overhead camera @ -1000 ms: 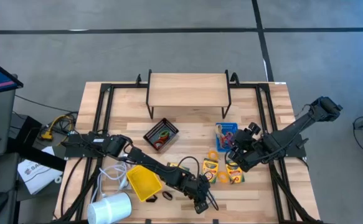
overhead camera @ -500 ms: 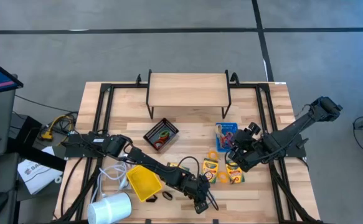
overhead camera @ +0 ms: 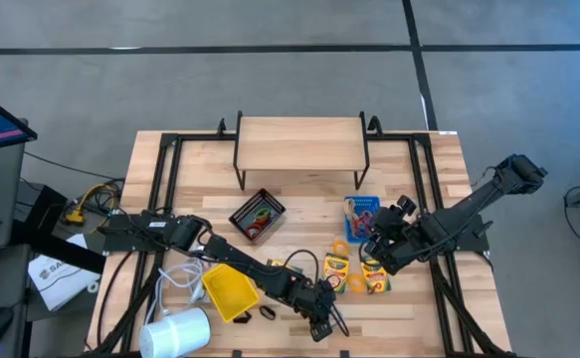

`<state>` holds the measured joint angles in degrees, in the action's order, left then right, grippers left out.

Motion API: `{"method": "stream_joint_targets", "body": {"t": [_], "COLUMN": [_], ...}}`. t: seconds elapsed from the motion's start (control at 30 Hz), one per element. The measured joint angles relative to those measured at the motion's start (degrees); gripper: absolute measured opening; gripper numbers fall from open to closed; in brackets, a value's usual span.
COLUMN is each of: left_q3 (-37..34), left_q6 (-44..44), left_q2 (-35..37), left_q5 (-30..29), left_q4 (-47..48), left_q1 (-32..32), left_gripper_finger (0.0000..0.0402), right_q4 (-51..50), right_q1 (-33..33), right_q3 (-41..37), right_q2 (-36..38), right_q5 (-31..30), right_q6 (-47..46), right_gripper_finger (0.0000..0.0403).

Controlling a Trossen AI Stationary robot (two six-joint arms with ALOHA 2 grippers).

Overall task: Pick & Place Office Desk Supplies
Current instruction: Put the black rubber band into the blue bin

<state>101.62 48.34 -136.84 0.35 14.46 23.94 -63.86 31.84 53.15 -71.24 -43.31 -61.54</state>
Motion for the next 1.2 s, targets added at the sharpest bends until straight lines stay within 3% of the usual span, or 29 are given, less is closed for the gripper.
{"method": "stream_joint_targets", "body": {"t": [0.53, 0.83, 1.2], "left_q3": [0.0, 0.0, -0.5], "left_q6": [-0.6, -9.5, -21.2], "left_q2": [0.0, 0.0, 5.8], "left_q5": [0.0, 0.4, -5.0], "left_q4": [0.0, 1.8, 22.7], "left_q1": [0.0, 0.1, 1.1], "left_gripper_finger": [0.0131, 0.0131, 0.0131], "right_q4": [-0.7, -0.9, -0.6], "right_q1": [0.0, 0.0, -2.5], "right_q3": [0.0, 0.0, 0.0], "right_q2": [0.0, 0.0, 0.0], "right_q5": [0.0, 0.0, -0.3], "right_q6": [0.0, 0.2, 2.1], "right_gripper_finger": [0.0203, 0.0203, 0.0203]}}
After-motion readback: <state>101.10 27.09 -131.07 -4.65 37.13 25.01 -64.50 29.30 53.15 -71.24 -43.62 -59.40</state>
